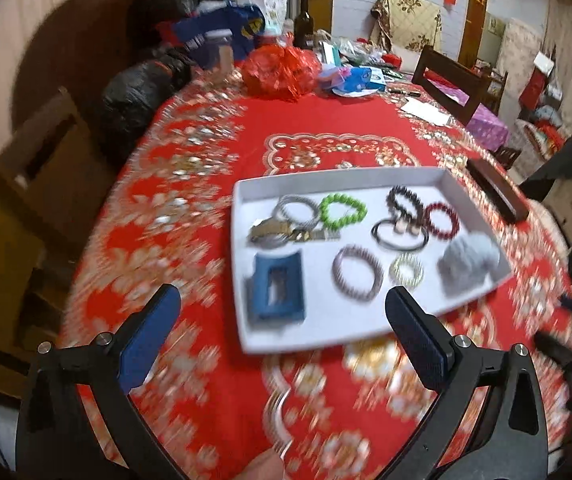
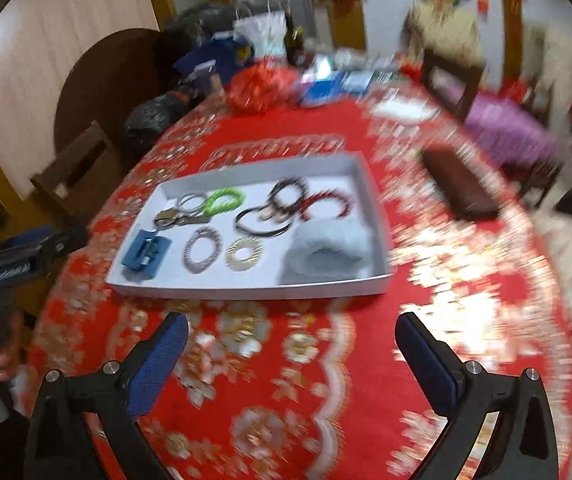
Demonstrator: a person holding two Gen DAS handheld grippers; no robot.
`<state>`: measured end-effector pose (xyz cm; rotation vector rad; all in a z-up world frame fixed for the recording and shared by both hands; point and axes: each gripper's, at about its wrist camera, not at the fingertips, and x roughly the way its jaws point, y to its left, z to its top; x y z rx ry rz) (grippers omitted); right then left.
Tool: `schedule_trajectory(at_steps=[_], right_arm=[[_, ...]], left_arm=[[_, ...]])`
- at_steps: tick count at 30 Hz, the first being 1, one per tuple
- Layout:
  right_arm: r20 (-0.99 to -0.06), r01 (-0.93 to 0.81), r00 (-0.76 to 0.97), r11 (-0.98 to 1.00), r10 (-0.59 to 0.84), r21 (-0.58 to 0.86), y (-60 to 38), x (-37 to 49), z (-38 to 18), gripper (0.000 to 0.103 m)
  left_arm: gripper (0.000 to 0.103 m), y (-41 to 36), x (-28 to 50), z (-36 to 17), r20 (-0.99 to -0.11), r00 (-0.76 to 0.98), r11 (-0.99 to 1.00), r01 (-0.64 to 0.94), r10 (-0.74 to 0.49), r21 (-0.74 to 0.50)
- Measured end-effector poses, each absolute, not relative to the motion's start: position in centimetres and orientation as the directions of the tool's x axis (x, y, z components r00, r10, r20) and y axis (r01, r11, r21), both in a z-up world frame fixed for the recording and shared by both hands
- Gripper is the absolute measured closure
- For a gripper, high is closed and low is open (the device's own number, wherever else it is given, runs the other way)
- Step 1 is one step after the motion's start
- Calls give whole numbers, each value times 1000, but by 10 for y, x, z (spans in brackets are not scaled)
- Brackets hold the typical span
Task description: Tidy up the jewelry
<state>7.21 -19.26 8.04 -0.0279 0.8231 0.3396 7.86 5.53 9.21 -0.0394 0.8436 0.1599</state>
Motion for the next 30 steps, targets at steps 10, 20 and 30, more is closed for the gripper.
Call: schedule_trajectory(at_steps=[10, 20, 30], right_arm=[[-688, -266, 697, 964, 202, 13, -197, 46, 89, 0], [-696, -265, 651, 950, 304, 167, -202, 49, 84, 0], [-729, -243, 649, 967, 216, 70, -199, 52, 80, 0]], left_arm=[[0, 43, 19, 99, -707, 686, 975, -223, 172, 20], [0, 25, 39, 110, -786, 617, 991, -122, 33, -54], [0, 21, 48, 71, -838, 541, 988, -154, 73, -13]])
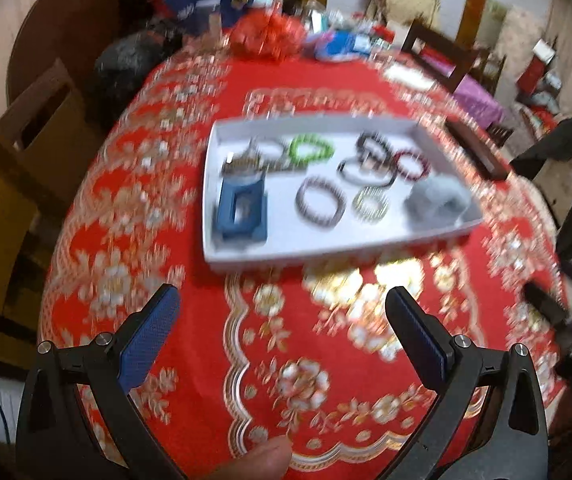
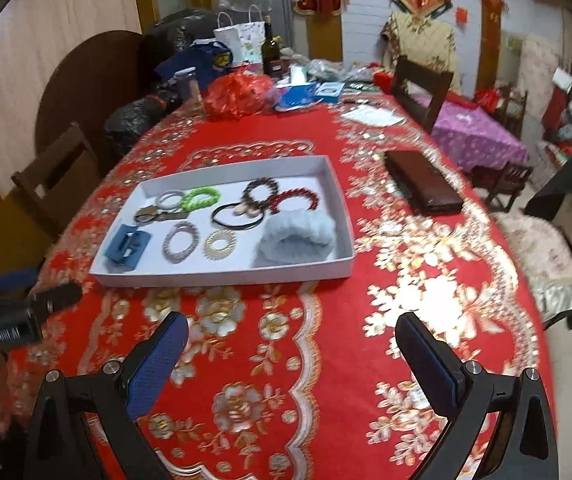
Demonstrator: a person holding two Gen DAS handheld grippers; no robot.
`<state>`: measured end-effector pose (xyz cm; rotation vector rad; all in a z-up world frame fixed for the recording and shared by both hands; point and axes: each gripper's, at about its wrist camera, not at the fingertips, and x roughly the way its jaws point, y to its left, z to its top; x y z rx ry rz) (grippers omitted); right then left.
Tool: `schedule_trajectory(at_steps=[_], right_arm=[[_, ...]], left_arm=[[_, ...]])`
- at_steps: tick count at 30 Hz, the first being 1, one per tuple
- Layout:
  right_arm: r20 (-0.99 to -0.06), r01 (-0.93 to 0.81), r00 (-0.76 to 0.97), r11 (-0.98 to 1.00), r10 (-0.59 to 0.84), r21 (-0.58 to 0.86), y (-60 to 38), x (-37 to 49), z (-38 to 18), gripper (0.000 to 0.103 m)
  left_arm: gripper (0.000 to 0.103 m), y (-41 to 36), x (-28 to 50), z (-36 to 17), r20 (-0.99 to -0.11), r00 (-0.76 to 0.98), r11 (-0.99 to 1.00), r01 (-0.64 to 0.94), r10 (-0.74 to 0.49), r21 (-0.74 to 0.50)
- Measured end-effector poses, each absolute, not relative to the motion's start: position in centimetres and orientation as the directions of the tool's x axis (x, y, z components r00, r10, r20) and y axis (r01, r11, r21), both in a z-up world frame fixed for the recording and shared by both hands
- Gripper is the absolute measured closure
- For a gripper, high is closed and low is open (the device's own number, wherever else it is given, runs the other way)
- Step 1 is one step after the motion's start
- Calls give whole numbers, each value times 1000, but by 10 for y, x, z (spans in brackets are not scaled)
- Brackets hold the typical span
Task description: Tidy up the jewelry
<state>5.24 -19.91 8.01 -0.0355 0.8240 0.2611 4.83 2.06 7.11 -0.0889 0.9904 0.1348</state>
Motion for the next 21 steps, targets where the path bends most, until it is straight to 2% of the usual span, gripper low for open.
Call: schedule_trajectory(at_steps=[4, 10, 21], right_arm=[[-723, -230, 664, 972, 190, 44, -201, 55, 81, 0], [-723, -240, 668, 971, 177, 16, -197, 53, 80, 0], [-723, -238, 675, 971, 145, -27, -191, 52, 78, 0]], left_arm=[[0, 19, 45, 65, -839, 531, 985, -169, 117, 30], [0, 8, 39, 66, -823, 556, 990, -132, 115, 49], [0, 6, 36, 71, -814, 573, 992, -124, 92, 25]])
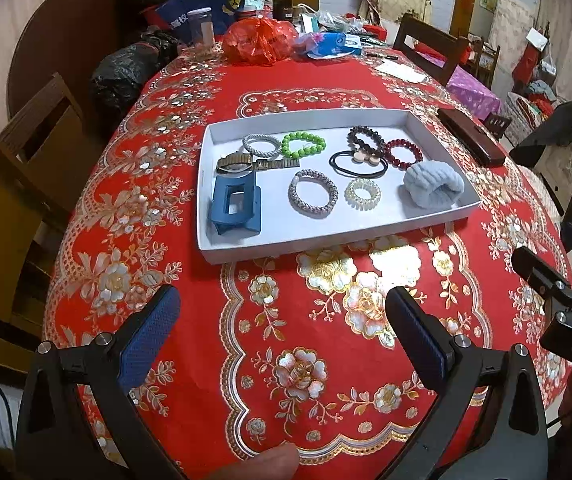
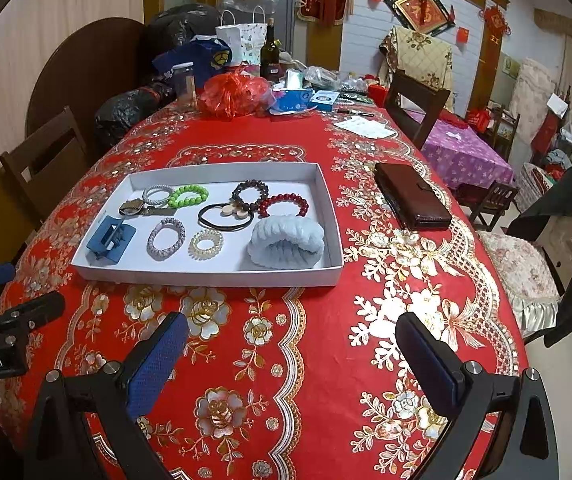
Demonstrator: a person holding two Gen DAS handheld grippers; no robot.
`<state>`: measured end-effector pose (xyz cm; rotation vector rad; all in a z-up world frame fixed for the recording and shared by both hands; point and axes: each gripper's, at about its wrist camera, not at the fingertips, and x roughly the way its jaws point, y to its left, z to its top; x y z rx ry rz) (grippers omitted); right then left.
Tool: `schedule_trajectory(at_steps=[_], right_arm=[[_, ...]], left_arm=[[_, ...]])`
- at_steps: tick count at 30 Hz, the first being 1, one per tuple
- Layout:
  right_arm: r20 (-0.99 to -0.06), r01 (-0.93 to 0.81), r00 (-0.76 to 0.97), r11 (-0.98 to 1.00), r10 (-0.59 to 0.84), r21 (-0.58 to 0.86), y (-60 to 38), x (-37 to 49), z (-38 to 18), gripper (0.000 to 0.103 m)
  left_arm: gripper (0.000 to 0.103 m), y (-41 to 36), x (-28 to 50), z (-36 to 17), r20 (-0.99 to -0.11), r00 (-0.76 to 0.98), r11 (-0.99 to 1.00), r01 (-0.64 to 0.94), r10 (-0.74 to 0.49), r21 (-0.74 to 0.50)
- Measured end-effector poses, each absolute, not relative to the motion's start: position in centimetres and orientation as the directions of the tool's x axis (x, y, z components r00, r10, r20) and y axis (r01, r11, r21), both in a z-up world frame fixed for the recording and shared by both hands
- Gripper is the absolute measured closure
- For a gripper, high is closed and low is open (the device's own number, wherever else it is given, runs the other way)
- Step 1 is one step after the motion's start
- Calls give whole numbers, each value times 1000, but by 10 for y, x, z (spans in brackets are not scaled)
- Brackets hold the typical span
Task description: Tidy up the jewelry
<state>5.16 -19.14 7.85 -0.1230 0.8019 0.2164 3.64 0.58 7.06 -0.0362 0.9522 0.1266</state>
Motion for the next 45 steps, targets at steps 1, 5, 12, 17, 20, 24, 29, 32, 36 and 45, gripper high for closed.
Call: schedule_trajectory(at_steps=[1, 5, 12, 17, 20, 24, 29, 32, 36, 45], right_arm=[[-723, -237, 676, 971, 144, -29, -191, 52, 79, 0], [-721, -235, 678, 971, 142, -30, -191, 51, 79, 0], [-721, -233, 679, 972, 139, -33, -192, 52, 80, 0], [-722, -232, 678, 972, 137, -33, -192, 53, 79, 0], [-720, -238, 679, 971, 140, -35, -192, 52, 79, 0], [-719, -236, 681, 971, 138, -36, -192, 51, 79, 0], [-719, -237, 680, 971, 140, -36, -192, 51, 80, 0], [-719, -235, 681, 971, 137, -37, -192, 51, 80, 0], [-720, -236, 680, 971, 138, -36, -191, 51, 80, 0], [-719, -235, 681, 971, 137, -38, -191, 50, 80, 0]], left_arm=[[0, 6, 36, 71, -814, 574, 992, -125, 94, 26], [0, 5, 36, 70, -811, 576, 992, -125, 99, 31], [0, 6, 36, 70, -807, 582, 991, -128, 103, 34], [0, 6, 35, 71, -807, 583, 992, -125, 99, 32], [0, 6, 35, 70, -807, 582, 992, -125, 98, 31], [0, 5, 35, 71, -807, 582, 992, -125, 98, 30], [0, 5, 35, 71, -809, 580, 992, -127, 97, 28], [0, 4, 35, 70, -808, 581, 991, -130, 98, 27], [0, 4, 35, 70, -808, 581, 991, -128, 97, 27], [0, 5, 35, 71, -808, 581, 991, -129, 97, 27]])
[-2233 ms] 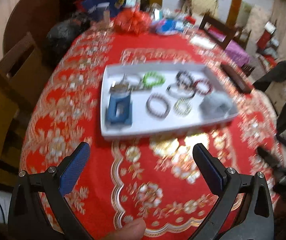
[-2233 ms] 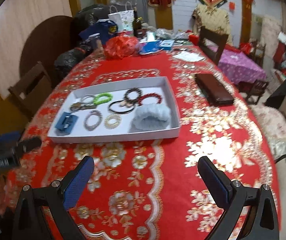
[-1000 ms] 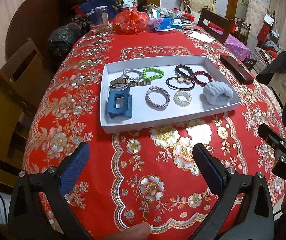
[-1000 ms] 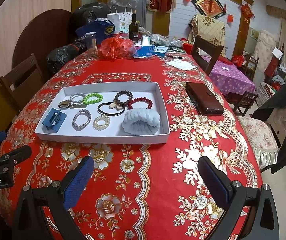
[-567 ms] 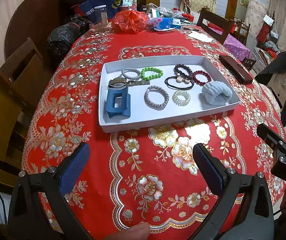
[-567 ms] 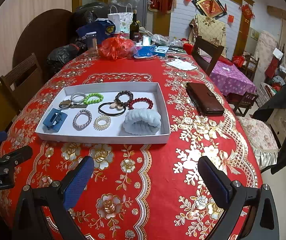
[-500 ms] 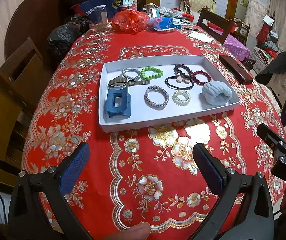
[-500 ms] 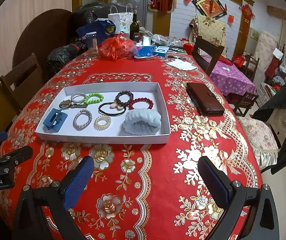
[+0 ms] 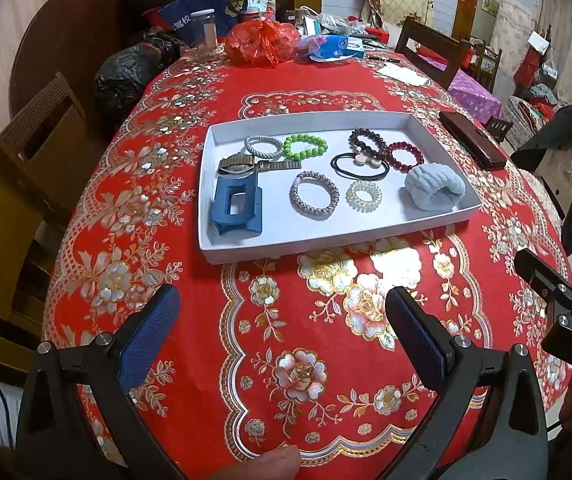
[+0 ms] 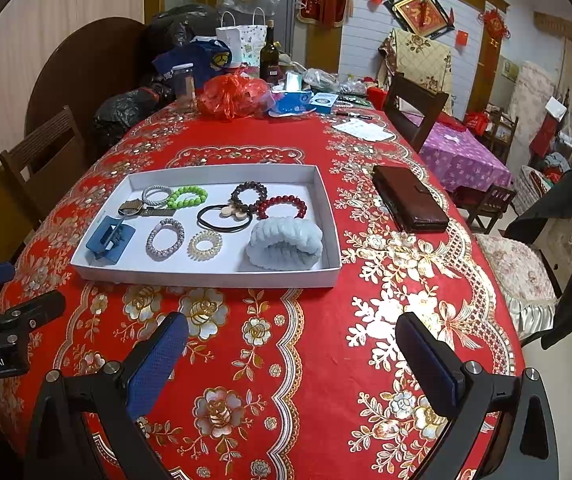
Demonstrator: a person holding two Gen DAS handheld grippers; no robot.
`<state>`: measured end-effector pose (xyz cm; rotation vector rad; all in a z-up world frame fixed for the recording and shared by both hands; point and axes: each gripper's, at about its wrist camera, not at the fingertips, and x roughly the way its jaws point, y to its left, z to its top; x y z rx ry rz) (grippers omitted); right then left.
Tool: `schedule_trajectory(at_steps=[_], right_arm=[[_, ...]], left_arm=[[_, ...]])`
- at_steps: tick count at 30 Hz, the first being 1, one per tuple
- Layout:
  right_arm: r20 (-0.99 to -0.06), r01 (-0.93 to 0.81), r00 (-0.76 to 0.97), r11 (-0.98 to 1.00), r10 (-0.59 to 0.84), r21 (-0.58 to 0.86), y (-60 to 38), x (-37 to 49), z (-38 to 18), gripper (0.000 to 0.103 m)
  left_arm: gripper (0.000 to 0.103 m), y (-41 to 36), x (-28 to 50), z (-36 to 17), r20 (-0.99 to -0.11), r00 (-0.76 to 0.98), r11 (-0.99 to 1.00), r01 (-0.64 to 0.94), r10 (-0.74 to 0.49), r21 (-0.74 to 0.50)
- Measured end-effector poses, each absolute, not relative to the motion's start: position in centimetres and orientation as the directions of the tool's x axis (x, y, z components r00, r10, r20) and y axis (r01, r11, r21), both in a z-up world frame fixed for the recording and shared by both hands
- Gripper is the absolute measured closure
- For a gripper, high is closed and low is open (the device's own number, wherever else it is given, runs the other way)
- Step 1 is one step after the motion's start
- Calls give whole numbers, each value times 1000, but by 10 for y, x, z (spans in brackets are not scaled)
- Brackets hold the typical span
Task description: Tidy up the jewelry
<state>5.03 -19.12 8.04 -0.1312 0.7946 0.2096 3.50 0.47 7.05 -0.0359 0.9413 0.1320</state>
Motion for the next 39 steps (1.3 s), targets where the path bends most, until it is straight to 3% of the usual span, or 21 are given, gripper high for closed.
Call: schedule_trajectory(at_steps=[39], right_arm=[[-718, -243, 682, 969, 139, -43, -189, 49, 80, 0]], left_arm=[[0, 7, 34, 64, -820, 565, 989, -146, 93, 12]])
